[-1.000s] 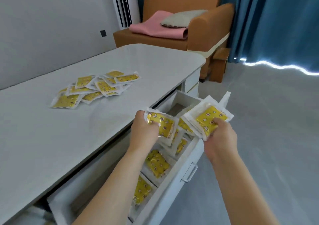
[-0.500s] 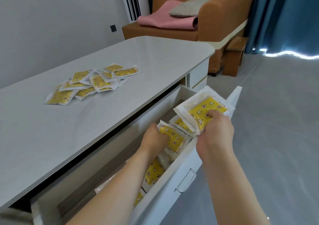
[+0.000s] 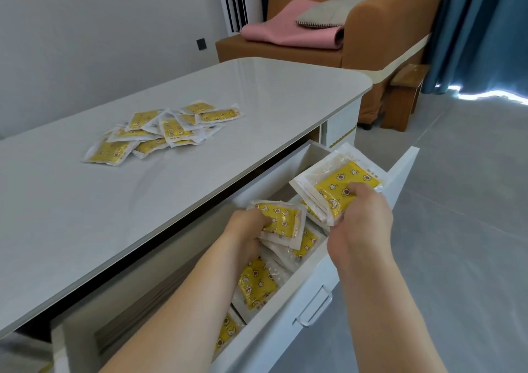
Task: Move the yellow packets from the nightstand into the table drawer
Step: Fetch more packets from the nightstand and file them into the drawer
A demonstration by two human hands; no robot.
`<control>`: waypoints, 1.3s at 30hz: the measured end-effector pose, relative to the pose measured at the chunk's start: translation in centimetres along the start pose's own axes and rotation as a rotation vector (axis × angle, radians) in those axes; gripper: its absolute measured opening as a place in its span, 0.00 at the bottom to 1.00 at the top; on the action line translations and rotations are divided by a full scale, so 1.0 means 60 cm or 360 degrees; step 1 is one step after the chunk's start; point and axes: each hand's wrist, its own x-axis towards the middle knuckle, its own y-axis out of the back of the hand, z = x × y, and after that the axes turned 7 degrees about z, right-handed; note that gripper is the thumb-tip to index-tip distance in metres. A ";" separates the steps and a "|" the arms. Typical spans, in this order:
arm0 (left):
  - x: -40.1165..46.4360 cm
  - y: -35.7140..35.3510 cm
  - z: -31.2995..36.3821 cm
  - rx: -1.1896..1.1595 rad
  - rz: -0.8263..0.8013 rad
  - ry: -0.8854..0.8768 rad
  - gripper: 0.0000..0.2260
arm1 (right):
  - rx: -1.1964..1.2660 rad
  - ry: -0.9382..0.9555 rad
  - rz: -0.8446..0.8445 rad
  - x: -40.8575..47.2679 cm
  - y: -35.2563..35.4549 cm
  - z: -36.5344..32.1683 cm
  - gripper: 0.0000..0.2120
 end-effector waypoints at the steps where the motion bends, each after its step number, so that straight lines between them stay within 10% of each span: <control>1: -0.003 -0.005 -0.007 0.0039 0.0029 -0.0039 0.17 | -0.0004 0.0010 -0.0035 0.005 0.000 0.007 0.11; 6: -0.018 -0.019 -0.027 0.0762 0.0200 -0.0483 0.09 | -0.0064 -0.0010 -0.0098 0.006 0.000 0.008 0.10; 12: -0.047 0.043 0.021 0.0369 -0.0082 -0.0487 0.06 | -0.0060 0.0043 -0.0116 0.007 -0.003 0.011 0.07; 25: -0.039 0.106 -0.056 0.1528 0.0171 -0.0916 0.15 | -0.0489 0.0289 -0.0389 -0.001 -0.008 0.032 0.17; 29: -0.081 0.170 -0.030 0.1193 0.0057 -0.1064 0.12 | -0.0909 0.0442 -0.0617 -0.007 -0.010 0.040 0.15; 35: -0.126 0.254 -0.053 -0.0025 -0.0220 -0.0514 0.13 | -0.1585 0.0373 -0.1073 -0.045 -0.026 0.096 0.10; 39: -0.117 0.275 -0.069 -0.0128 -0.0204 -0.0422 0.11 | -0.1829 0.0404 -0.1155 -0.067 -0.033 0.129 0.11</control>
